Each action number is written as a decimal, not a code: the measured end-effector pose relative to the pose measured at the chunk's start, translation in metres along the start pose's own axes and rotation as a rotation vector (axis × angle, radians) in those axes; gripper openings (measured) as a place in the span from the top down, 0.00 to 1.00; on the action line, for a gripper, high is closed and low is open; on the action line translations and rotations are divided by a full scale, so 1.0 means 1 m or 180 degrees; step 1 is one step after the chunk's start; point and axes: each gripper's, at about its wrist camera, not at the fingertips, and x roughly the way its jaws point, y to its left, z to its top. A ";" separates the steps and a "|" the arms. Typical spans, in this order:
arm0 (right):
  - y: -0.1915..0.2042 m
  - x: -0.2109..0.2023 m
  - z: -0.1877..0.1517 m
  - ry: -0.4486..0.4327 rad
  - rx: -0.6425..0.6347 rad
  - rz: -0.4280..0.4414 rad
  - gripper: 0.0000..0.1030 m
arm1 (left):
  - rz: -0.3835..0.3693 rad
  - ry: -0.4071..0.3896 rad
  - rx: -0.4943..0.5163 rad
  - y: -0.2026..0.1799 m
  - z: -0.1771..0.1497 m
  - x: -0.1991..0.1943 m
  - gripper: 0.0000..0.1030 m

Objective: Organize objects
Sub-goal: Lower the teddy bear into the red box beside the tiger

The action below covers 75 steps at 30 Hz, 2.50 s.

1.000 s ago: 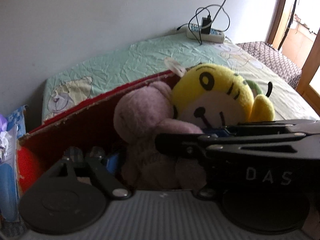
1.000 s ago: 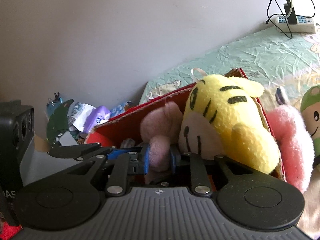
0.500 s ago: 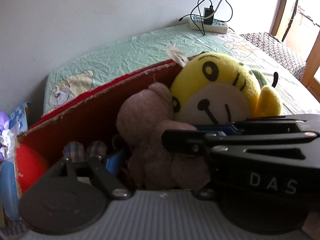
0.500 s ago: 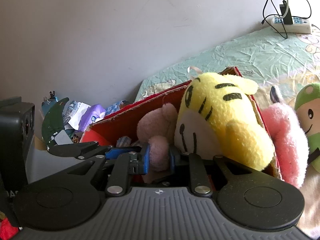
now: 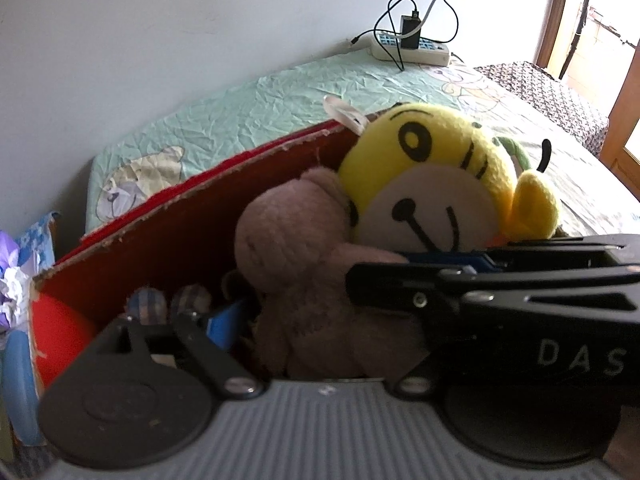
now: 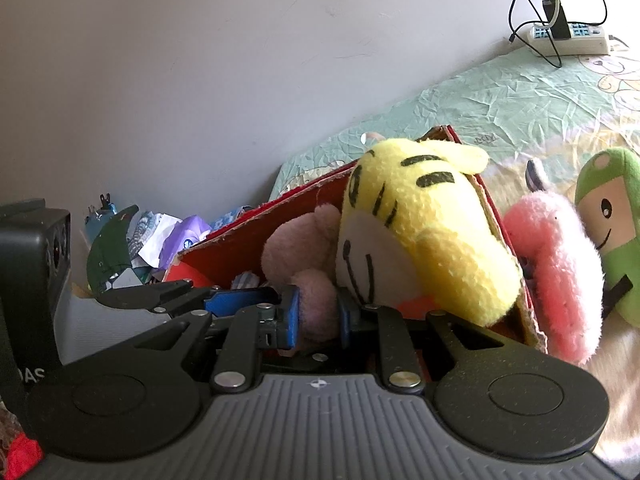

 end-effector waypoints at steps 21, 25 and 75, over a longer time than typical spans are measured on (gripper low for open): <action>-0.002 -0.002 0.001 0.0013 0.0008 -0.0001 0.81 | 0.0060 -0.0023 0.0071 -0.002 0.000 0.001 0.12; -0.002 -0.005 0.000 0.0002 0.0004 -0.0014 0.81 | 0.0050 -0.0032 0.0079 -0.002 -0.001 0.000 0.14; 0.011 -0.059 -0.015 -0.0274 -0.0185 -0.0125 0.74 | 0.0705 -0.0114 -0.0184 -0.014 -0.011 -0.048 0.17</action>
